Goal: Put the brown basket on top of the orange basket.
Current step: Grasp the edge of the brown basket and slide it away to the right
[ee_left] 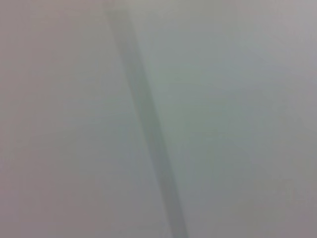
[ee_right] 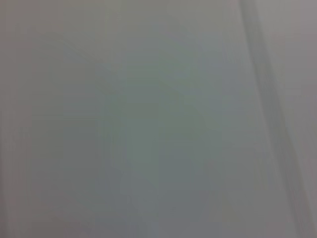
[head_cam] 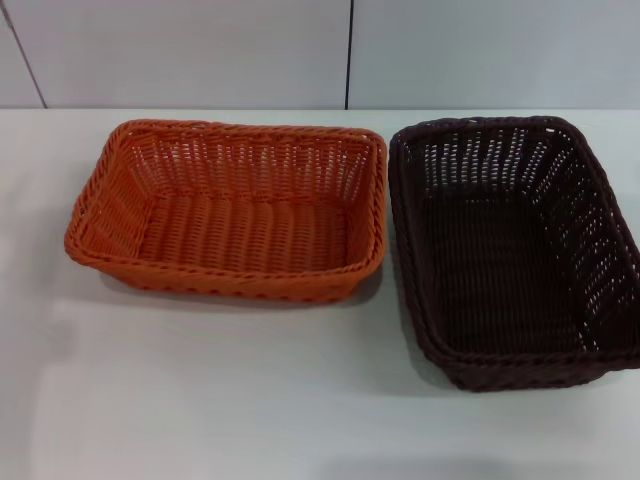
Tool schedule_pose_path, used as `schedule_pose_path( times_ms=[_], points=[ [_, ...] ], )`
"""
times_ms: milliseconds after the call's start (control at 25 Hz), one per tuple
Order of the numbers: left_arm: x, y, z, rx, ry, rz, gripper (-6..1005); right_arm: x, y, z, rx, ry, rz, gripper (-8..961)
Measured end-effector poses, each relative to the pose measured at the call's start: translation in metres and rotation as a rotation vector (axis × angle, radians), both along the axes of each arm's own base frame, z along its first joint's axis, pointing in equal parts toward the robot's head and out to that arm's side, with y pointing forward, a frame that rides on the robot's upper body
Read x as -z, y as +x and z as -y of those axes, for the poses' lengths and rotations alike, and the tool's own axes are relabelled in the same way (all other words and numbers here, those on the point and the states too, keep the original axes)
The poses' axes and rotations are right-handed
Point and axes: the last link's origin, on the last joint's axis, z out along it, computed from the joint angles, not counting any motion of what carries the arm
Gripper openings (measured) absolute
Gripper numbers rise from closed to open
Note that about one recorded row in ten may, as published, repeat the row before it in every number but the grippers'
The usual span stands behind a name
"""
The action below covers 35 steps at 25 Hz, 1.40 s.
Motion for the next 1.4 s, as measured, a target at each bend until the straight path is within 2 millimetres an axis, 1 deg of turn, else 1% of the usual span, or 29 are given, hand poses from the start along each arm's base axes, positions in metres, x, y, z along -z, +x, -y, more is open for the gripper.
schedule_pose_path(
  times_ms=[40, 80, 160, 200, 240, 280, 320, 360, 400, 440, 480, 520, 560, 600, 640, 680, 720, 800, 840, 880, 920, 1000, 1080, 1320, 1400],
  points=[
    [0.0, 0.0, 0.0, 0.0, 0.0, 0.0, 790, 0.0, 0.0, 0.0, 0.0, 0.0, 0.0, 694],
    [0.004, -0.016, 0.007, -0.013, 0.018, 0.036, 790, 0.0, -0.008, -0.005, 0.002, -0.067, 0.011, 694],
    [0.004, -0.016, 0.007, -0.013, 0.018, 0.036, 789, -0.003, -0.036, -0.014, -0.012, -0.199, 0.047, 694],
    [0.009, -0.039, 0.019, -0.039, 0.042, 0.082, 789, -0.007, -0.058, -0.018, 0.002, -0.333, 0.093, 694],
    [0.024, -0.088, 0.04, -0.112, 0.058, 0.178, 789, -0.007, -0.058, -0.018, 0.002, -0.333, 0.093, 694],
    [0.029, -0.104, 0.047, -0.144, 0.057, 0.203, 789, -0.016, -0.082, -0.022, 0.026, -0.464, 0.159, 694],
    [0.029, -0.104, 0.047, -0.144, 0.057, 0.203, 788, -0.016, -0.082, -0.022, 0.026, -0.464, 0.159, 694],
    [0.034, -0.116, 0.052, -0.17, 0.055, 0.219, 788, -0.018, -0.091, -0.021, 0.043, -0.538, 0.201, 694],
    [0.04, -0.135, 0.059, -0.213, 0.054, 0.244, 788, -0.015, -0.104, -0.018, 0.064, -0.686, 0.294, 694],
    [0.04, -0.135, 0.059, -0.213, 0.054, 0.244, 788, -0.011, -0.11, -0.014, 0.067, -0.775, 0.352, 694],
    [0.041, -0.139, 0.06, -0.226, 0.05, 0.243, 788, -0.01, -0.115, -0.011, 0.059, -0.836, 0.393, 694],
    [0.041, -0.139, 0.06, -0.226, 0.05, 0.243, 788, -0.01, -0.115, -0.011, 0.059, -0.836, 0.393, 694],
    [0.045, -0.144, 0.06, -0.24, 0.034, 0.234, 788, -0.007, -0.117, -0.005, 0.047, -0.918, 0.443, 694],
    [0.045, -0.144, 0.06, -0.242, 0.032, 0.233, 788, -0.002, -0.124, 0.007, 0.014, -1.059, 0.517, 694],
    [0.046, -0.145, 0.06, -0.245, 0.028, 0.233, 788, -0.002, -0.124, 0.007, 0.014, -1.059, 0.517, 694],
    [0.046, -0.145, 0.06, -0.245, 0.028, 0.233, 788, 0.003, -0.126, 0.021, -0.006, -1.192, 0.582, 694],
    [0.046, -0.145, 0.06, -0.245, 0.028, 0.233, 788, 0.003, -0.126, 0.021, -0.006, -1.192, 0.582, 694],
    [0.047, -0.146, 0.059, -0.248, 0.022, 0.232, 788, 0.007, -0.124, 0.039, -0.011, -1.334, 0.668, 694],
    [0.048, -0.146, 0.059, -0.248, 0.02, 0.231, 788, 0.007, -0.124, 0.039, -0.011, -1.334, 0.668, 694],
    [0.048, -0.146, 0.059, -0.248, 0.02, 0.231, 788, 0.007, -0.121, 0.049, -0.003, -1.407, 0.706, 694],
    [0.048, -0.146, 0.058, -0.249, 0.016, 0.23, 788, 0.007, -0.121, 0.049, -0.003, -1.407, 0.706, 694],
    [0.048, -0.146, 0.058, -0.249, 0.016, 0.23, 788, 0.005, -0.117, 0.056, 0.017, -1.462, 0.728, 694],
    [0.05, -0.146, 0.054, -0.253, 0.006, 0.233, 788, 0.002, -0.114, 0.059, 0.043, -1.479, 0.746, 694],
    [0.051, -0.145, 0.052, -0.249, 0.002, 0.235, 787, -0.001, -0.106, 0.056, 0.13, -1.463, 0.778, 694],
    [0.052, -0.145, 0.05, -0.253, -0.005, 0.241, 787, 0.003, -0.104, 0.052, 0.137, -1.484, 0.787, 694]
  ],
)
